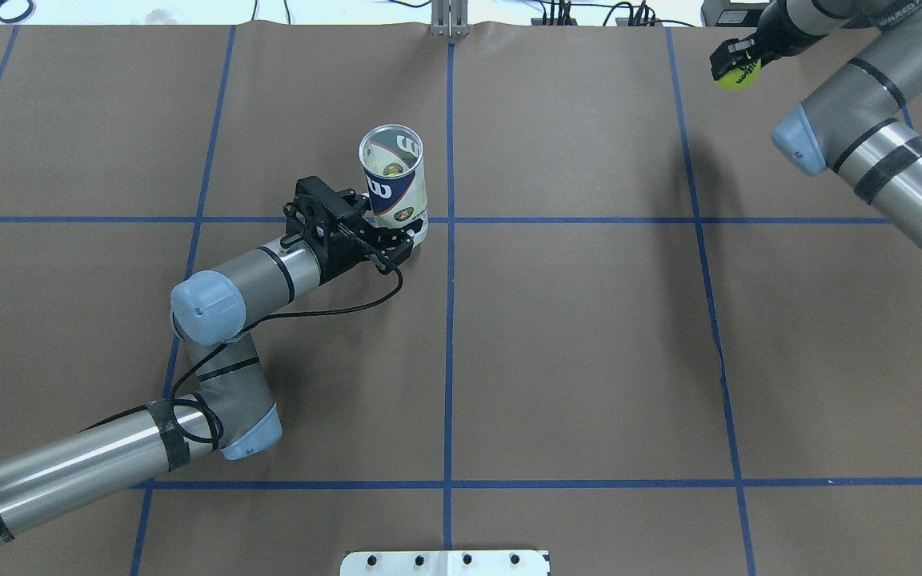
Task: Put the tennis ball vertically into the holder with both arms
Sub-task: 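Grasp the second yellow tennis ball with the right gripper and lift it, then carry the ball with the right gripper over the can's open top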
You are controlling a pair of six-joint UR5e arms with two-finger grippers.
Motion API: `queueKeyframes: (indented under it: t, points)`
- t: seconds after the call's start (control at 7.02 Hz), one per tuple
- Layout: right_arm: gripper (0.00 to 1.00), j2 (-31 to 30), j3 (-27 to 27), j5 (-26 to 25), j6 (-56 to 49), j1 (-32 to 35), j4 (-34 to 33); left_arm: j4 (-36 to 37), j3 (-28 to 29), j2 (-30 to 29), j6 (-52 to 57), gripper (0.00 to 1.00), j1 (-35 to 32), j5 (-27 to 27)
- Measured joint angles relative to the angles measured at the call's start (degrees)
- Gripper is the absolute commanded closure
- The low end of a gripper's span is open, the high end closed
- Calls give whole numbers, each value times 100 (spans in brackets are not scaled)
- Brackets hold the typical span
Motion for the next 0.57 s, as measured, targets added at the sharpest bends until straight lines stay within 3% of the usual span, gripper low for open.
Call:
queueKeyframes:
  t: [0.28, 0.57]
  points:
    - [100, 403, 1269, 538, 1249, -51, -1187, 0, -2, -2, -6, 28, 15, -4]
    - [100, 1172, 2203, 644, 3148, -731, -2025, 0, -1, -19, -8, 28, 59, -1]
